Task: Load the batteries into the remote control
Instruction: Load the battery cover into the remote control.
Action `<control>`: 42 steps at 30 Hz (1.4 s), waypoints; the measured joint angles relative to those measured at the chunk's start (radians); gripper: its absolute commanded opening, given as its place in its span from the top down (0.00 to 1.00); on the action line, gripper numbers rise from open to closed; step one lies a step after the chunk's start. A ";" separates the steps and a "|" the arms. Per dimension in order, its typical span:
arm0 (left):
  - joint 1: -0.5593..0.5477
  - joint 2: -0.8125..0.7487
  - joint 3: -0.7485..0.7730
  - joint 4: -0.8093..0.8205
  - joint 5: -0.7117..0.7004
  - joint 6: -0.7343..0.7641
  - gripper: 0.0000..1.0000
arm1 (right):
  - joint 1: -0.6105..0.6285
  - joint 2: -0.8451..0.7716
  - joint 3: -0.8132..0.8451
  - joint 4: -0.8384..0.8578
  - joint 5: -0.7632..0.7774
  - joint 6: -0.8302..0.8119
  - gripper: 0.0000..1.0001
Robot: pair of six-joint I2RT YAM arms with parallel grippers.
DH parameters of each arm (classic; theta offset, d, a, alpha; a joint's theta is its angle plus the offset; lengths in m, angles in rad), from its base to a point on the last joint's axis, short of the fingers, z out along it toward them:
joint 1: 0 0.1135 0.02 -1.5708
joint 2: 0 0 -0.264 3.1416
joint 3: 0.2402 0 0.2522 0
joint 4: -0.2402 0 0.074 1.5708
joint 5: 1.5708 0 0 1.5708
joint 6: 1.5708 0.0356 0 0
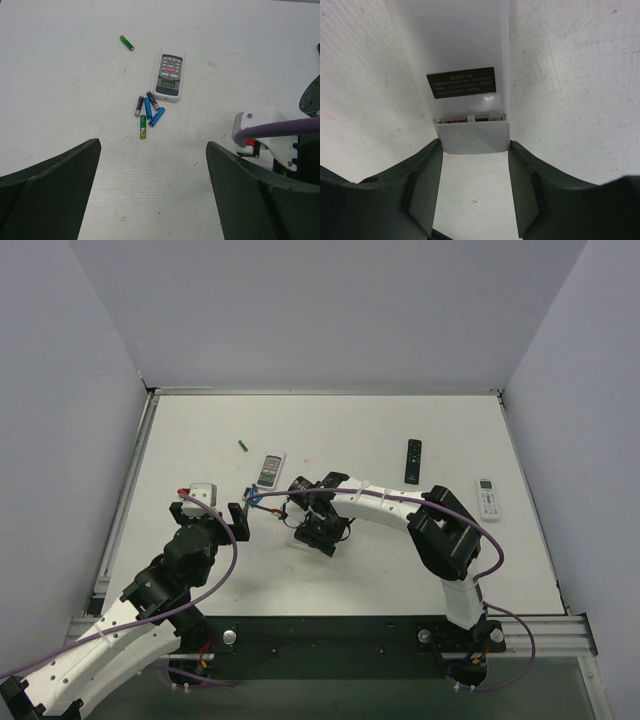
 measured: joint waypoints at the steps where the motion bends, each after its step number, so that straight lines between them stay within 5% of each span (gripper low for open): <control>1: 0.000 0.000 0.000 0.000 0.000 0.000 0.03 | 0.000 0.006 0.000 -0.001 0.000 0.000 0.57; 42: 0.000 -0.002 0.000 0.000 -0.002 0.000 0.03 | 0.000 0.016 0.010 -0.022 -0.002 0.016 0.48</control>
